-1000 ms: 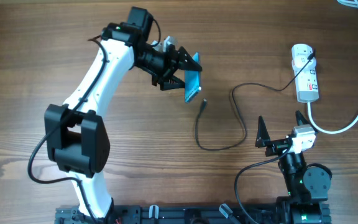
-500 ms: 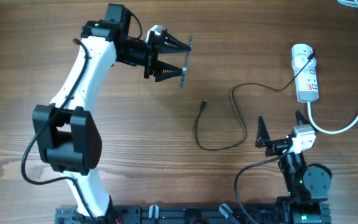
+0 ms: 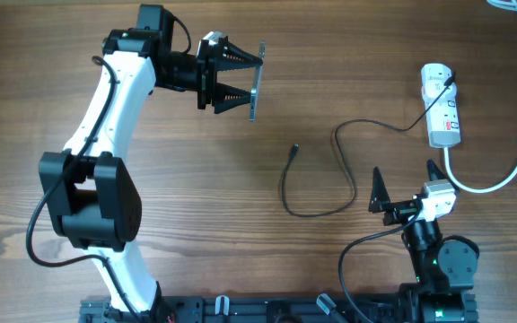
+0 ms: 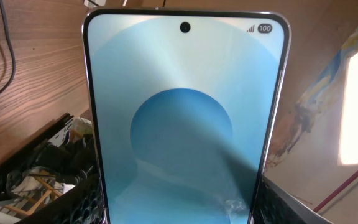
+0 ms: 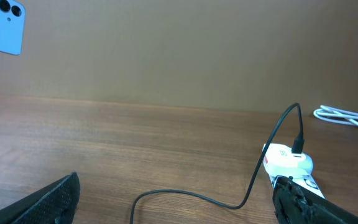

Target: Plug charger to phone and switch on socket

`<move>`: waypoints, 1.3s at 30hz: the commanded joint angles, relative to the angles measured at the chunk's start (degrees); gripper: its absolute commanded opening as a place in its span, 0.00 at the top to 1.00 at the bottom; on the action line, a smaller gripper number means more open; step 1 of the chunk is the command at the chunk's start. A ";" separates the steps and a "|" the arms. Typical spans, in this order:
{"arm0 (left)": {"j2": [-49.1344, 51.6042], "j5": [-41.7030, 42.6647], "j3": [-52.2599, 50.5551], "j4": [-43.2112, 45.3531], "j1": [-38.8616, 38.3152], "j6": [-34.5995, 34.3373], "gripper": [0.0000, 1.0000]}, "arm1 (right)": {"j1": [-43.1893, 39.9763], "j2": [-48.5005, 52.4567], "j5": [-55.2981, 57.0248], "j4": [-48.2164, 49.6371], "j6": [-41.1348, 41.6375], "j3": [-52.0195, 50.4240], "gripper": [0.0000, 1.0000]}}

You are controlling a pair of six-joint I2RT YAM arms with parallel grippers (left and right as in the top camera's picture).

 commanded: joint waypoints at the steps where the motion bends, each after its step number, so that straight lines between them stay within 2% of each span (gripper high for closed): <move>1: -2.34 3.43 -0.09 -0.02 0.48 -0.37 0.31 | 0.17 -0.46 0.57 0.17 -0.70 -0.07 0.00; 26: -2.36 1.29 -0.09 -0.02 0.48 -0.44 0.32 | 0.15 -0.46 0.59 0.17 -0.68 -0.07 0.00; 30: -2.34 -2.58 -0.09 -0.02 0.48 -7.58 0.31 | 0.17 -0.46 0.57 0.17 -0.68 -0.07 0.00; 39: -2.34 -8.22 -0.09 0.02 0.48 -17.07 0.32 | 0.15 -0.46 0.57 0.17 -0.68 -0.07 0.00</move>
